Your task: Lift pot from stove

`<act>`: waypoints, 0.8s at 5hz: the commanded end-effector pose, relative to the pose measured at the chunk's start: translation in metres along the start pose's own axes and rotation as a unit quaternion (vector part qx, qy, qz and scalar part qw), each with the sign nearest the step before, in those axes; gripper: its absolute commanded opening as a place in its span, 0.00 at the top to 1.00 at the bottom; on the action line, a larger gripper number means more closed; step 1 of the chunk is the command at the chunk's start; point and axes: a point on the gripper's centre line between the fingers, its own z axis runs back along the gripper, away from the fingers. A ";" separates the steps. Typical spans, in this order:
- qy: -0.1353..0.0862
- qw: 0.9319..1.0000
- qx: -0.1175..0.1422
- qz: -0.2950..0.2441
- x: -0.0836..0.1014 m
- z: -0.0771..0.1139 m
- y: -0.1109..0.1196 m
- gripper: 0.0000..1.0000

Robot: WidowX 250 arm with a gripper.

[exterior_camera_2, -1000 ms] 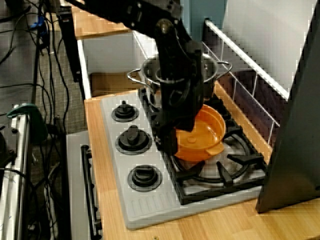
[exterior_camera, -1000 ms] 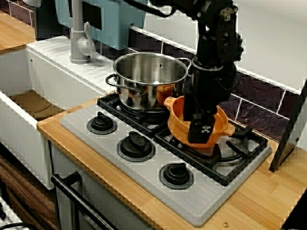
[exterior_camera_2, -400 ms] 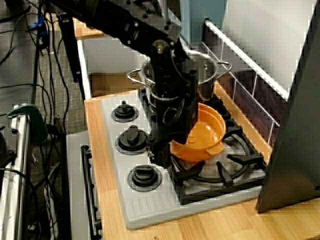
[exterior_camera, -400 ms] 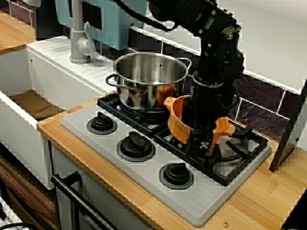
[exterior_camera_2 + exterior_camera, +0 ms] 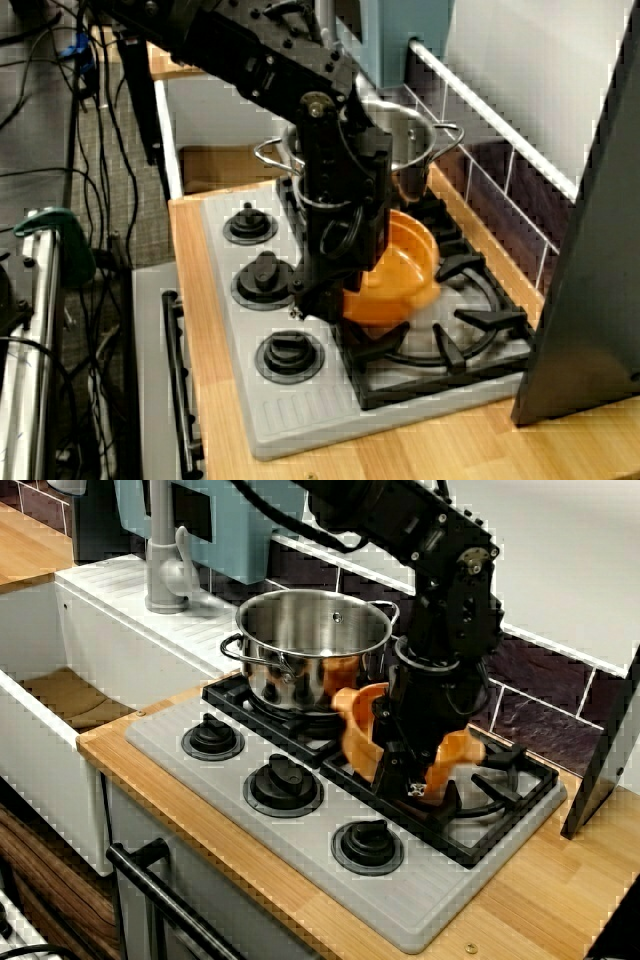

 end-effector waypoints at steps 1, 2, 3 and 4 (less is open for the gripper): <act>-0.016 1.000 0.004 0.007 0.000 0.020 -0.009 1.00; -0.023 1.000 0.004 0.008 -0.002 0.028 -0.013 1.00; -0.034 0.999 0.006 0.012 -0.002 0.039 -0.016 1.00; -0.047 0.999 0.009 0.019 -0.002 0.057 -0.017 1.00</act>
